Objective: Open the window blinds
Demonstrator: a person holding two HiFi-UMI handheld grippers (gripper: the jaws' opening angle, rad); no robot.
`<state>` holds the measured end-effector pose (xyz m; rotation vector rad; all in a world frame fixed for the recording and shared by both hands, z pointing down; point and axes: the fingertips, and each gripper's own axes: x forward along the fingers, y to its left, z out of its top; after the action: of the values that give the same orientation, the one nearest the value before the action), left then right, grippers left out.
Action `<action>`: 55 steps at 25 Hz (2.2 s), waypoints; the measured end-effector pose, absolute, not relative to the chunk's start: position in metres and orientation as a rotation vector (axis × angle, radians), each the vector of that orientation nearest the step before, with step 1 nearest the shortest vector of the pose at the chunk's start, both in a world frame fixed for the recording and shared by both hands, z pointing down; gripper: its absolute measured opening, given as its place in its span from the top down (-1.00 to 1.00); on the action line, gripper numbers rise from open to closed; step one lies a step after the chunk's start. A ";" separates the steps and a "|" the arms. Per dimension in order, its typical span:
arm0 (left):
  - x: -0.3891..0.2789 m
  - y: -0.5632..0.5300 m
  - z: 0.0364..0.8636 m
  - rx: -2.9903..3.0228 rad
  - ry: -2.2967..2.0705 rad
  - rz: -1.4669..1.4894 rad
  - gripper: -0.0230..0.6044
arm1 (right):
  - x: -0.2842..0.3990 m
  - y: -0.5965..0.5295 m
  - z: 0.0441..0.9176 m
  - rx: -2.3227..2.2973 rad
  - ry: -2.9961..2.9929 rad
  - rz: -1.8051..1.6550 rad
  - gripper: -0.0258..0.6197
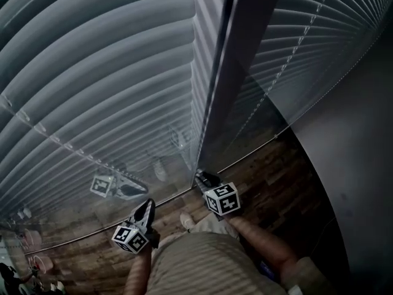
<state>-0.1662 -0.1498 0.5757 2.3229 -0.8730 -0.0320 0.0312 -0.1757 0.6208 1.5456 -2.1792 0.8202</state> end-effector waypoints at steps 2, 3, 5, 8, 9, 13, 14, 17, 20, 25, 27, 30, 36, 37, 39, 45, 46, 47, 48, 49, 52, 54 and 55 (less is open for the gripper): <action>-0.165 -0.150 0.578 2.327 -0.865 -0.025 0.89 | 0.031 -0.177 0.623 1.543 -2.131 0.732 0.53; -0.165 -0.149 0.579 2.329 -0.860 -0.021 0.89 | 0.030 -0.177 0.623 1.540 -2.107 0.684 0.53; -0.164 -0.146 0.579 2.332 -0.850 -0.011 0.89 | 0.029 -0.177 0.621 1.528 -2.052 0.579 0.53; -0.166 -0.143 0.579 2.327 -0.846 0.005 0.89 | 0.027 -0.175 0.618 1.519 -1.990 0.431 0.53; -0.168 -0.141 0.580 2.324 -0.846 0.009 0.89 | 0.027 -0.174 0.618 1.522 -1.985 0.408 0.53; -0.172 -0.138 0.582 2.325 -0.844 0.029 0.89 | 0.028 -0.173 0.620 1.542 -1.999 0.416 0.52; -0.173 -0.138 0.582 2.328 -0.843 0.032 0.89 | 0.028 -0.174 0.619 1.550 -2.008 0.432 0.52; -0.176 -0.139 0.580 2.330 -0.853 0.032 0.89 | 0.031 -0.173 0.617 1.594 -2.108 0.607 0.30; -0.181 -0.138 0.586 2.323 -0.867 0.027 0.89 | 0.035 -0.171 0.623 1.625 -2.224 0.915 0.30; -0.195 -0.137 0.592 2.306 -0.898 0.026 0.89 | 0.036 -0.176 0.632 1.630 -2.308 1.216 0.44; -0.199 -0.137 0.593 2.304 -0.910 0.024 0.89 | 0.034 -0.177 0.632 1.609 -2.314 1.223 0.52; -0.201 -0.139 0.595 2.289 -0.926 0.013 0.89 | 0.033 -0.179 0.632 1.586 -2.245 1.021 0.52; -0.186 -0.144 0.593 2.281 -0.918 0.020 0.89 | 0.038 -0.184 0.630 1.485 -1.994 0.571 0.52; -0.186 -0.144 0.594 2.282 -0.916 0.021 0.89 | 0.037 -0.184 0.630 1.475 -1.980 0.548 0.52; -0.185 -0.143 0.595 2.283 -0.913 0.026 0.89 | 0.036 -0.185 0.630 1.477 -1.984 0.539 0.52; -0.184 -0.141 0.594 2.285 -0.902 0.034 0.89 | 0.035 -0.176 0.629 1.479 -2.200 0.860 0.39; -0.185 -0.141 0.595 2.284 -0.905 0.034 0.89 | 0.036 -0.174 0.629 1.479 -2.229 0.940 0.37; -0.186 -0.141 0.595 2.282 -0.909 0.034 0.89 | 0.039 -0.172 0.629 1.492 -2.249 0.993 0.37; -0.188 -0.141 0.596 2.279 -0.913 0.033 0.89 | 0.042 -0.173 0.628 1.513 -2.267 1.025 0.37; -0.188 -0.141 0.596 2.278 -0.915 0.033 0.89 | 0.046 -0.174 0.627 1.534 -2.285 1.054 0.37; -0.188 -0.141 0.596 2.279 -0.915 0.032 0.89 | 0.047 -0.180 0.625 1.552 -2.343 1.182 0.37; -0.188 -0.140 0.595 2.279 -0.914 0.034 0.89 | 0.046 -0.182 0.624 1.556 -2.344 1.223 0.40; -0.187 -0.140 0.595 2.278 -0.914 0.033 0.89 | 0.046 -0.183 0.625 1.560 -2.327 1.215 0.52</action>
<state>-0.1874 -0.1397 0.5948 2.2784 -0.9143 0.0326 0.0465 -0.1825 0.6253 1.5602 -2.3272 1.2146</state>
